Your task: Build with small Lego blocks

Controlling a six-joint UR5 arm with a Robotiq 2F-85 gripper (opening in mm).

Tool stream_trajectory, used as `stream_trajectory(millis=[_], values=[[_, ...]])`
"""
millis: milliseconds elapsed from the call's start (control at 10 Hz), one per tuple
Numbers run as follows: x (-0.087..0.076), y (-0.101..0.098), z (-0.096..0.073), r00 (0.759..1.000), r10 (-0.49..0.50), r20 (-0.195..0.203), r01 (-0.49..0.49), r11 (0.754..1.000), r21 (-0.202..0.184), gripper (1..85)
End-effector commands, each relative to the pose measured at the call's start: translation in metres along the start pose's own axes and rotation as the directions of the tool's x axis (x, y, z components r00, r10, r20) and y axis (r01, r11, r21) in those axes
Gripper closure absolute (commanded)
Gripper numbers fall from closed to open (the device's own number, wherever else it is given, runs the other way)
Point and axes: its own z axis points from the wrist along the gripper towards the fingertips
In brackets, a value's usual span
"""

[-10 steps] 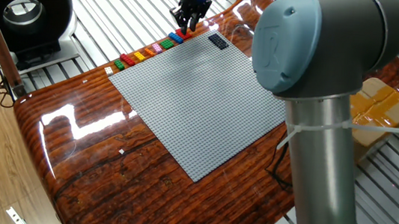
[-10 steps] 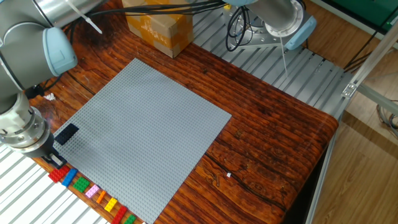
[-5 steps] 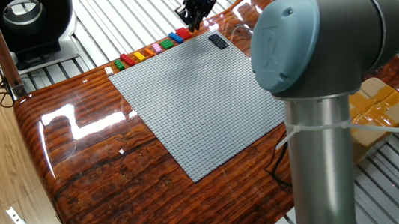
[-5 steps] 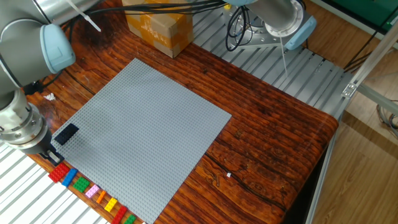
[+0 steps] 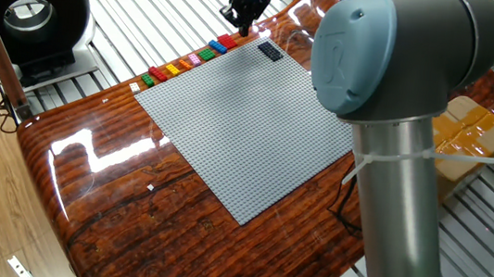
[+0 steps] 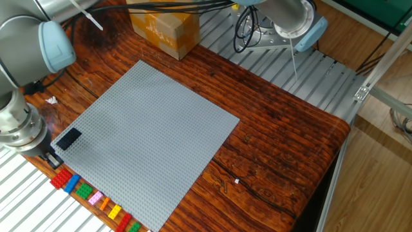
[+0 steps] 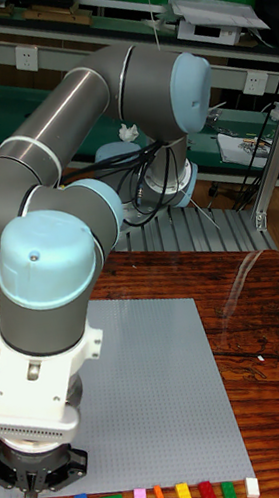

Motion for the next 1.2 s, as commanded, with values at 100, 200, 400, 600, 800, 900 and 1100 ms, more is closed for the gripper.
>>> stream_trajectory(millis=[100,200,400,600,800,900,1100], values=[[0.006,0.001,-0.012,0.999,0.035,-0.011,-0.035,0.999,-0.020,84.7],[0.013,0.009,-0.018,0.999,0.039,-0.026,-0.041,0.998,-0.051,84.7],[0.021,0.014,-0.029,0.999,0.045,-0.027,-0.047,0.997,-0.068,84.7],[0.026,0.023,-0.034,0.995,0.096,-0.009,-0.096,0.992,-0.083,84.7],[0.023,0.029,-0.033,0.989,0.149,0.011,-0.148,0.985,-0.093,84.7],[0.024,0.032,-0.034,0.984,0.176,0.012,-0.174,0.980,-0.098,84.7],[0.027,0.031,-0.035,0.978,0.207,0.020,-0.205,0.975,-0.088,84.7]])
